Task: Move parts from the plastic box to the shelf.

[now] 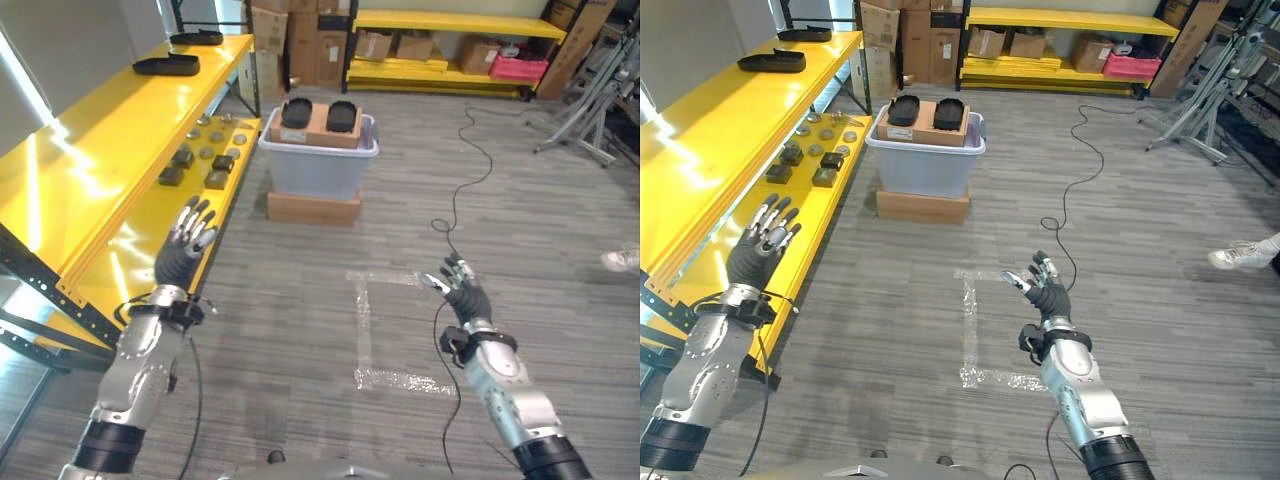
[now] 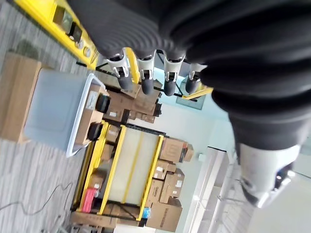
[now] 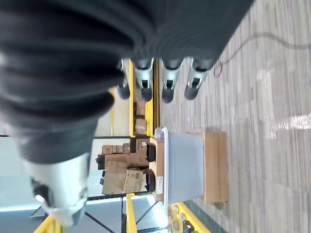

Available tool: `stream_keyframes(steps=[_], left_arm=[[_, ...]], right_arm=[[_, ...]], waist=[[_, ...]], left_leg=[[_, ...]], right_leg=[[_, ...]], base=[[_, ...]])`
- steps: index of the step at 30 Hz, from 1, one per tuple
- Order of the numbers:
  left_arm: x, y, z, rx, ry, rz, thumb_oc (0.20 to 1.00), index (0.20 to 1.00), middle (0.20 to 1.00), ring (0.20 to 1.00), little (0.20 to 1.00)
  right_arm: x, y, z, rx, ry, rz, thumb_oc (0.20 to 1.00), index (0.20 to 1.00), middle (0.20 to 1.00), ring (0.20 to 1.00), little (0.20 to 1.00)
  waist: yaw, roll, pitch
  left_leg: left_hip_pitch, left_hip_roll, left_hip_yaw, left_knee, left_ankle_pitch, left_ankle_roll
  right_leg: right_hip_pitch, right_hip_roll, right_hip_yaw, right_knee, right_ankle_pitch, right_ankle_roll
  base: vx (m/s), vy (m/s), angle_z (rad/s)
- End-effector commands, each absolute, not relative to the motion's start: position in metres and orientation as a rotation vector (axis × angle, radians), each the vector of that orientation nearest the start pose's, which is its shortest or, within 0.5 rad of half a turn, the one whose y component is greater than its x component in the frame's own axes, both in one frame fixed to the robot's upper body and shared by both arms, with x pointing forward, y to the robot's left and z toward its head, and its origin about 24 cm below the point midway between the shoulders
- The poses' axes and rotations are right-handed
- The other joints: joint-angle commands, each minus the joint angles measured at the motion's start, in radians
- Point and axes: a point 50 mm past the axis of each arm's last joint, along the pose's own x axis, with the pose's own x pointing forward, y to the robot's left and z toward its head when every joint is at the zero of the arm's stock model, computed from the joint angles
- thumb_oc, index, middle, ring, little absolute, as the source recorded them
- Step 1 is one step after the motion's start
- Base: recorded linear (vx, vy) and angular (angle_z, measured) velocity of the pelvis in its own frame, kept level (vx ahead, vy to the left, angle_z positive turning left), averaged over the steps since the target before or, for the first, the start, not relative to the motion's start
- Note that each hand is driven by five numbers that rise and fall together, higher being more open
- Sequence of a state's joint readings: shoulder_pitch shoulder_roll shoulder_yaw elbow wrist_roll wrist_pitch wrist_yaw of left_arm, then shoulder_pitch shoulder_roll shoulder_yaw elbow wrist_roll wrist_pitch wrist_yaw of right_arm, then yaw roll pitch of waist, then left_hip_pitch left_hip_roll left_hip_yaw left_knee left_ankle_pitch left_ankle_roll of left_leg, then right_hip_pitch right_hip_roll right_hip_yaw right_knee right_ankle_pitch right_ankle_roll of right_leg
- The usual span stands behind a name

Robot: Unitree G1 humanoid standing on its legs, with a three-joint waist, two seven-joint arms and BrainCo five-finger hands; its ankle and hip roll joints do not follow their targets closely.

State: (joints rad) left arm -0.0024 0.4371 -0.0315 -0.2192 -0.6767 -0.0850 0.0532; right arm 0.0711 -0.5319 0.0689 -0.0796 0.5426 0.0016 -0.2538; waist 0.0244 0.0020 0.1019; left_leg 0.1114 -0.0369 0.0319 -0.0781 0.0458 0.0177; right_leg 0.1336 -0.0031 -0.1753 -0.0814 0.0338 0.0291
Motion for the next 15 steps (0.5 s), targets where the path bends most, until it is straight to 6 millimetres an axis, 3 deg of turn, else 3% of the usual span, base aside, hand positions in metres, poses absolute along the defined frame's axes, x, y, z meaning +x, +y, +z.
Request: stream_keyframes(steps=[1, 4, 11, 15], left_arm=[[0.258, 0.225, 0.110, -0.201, -0.249, 0.050, 1.000, 1.000, 1.000, 1.000, 1.000], [0.252, 0.227, 0.119, -0.191, -0.271, 0.050, 1.000, 1.000, 1.000, 1.000, 1.000], [0.247, 0.233, 0.108, -0.252, -0.191, 0.081, 1.000, 1.000, 1.000, 1.000, 1.000], [0.246, 0.234, 0.104, -0.279, -0.169, 0.083, 1.000, 1.000, 1.000, 1.000, 1.000]], right_arm=[[0.249, -0.241, 0.084, 0.044, -0.088, -0.197, 1.000, 1.000, 1.000, 1.000, 1.000], [0.244, -0.239, 0.089, 0.066, -0.093, -0.184, 1.000, 1.000, 1.000, 1.000, 1.000], [0.242, -0.237, 0.079, 0.099, -0.053, -0.178, 1.000, 1.000, 1.000, 1.000, 1.000], [0.244, -0.235, 0.079, 0.131, -0.043, -0.176, 1.000, 1.000, 1.000, 1.000, 1.000]], waist=[[0.004, -0.027, -0.031], [0.005, -0.026, -0.034], [0.013, -0.025, -0.023], [0.015, -0.020, -0.003]], left_leg=[[-0.027, -0.011, 0.017, 0.038, -0.067, 0.002], [-0.027, -0.011, 0.016, 0.039, -0.068, 0.000], [-0.038, -0.025, 0.010, 0.079, -0.084, 0.008], [-0.053, -0.038, 0.001, 0.124, -0.104, 0.028]], right_leg=[[-0.044, -0.033, 0.007, 0.031, -0.005, 0.077], [-0.044, -0.035, 0.005, 0.034, -0.008, 0.079], [-0.057, -0.050, 0.005, 0.073, -0.020, 0.085], [-0.083, -0.063, 0.020, 0.155, -0.047, 0.089]], base=[[0.03, 0.025, -0.02], [0.05, 0.041, 0.00], [0.07, 0.068, -0.01], [0.08, 0.088, -0.05]])
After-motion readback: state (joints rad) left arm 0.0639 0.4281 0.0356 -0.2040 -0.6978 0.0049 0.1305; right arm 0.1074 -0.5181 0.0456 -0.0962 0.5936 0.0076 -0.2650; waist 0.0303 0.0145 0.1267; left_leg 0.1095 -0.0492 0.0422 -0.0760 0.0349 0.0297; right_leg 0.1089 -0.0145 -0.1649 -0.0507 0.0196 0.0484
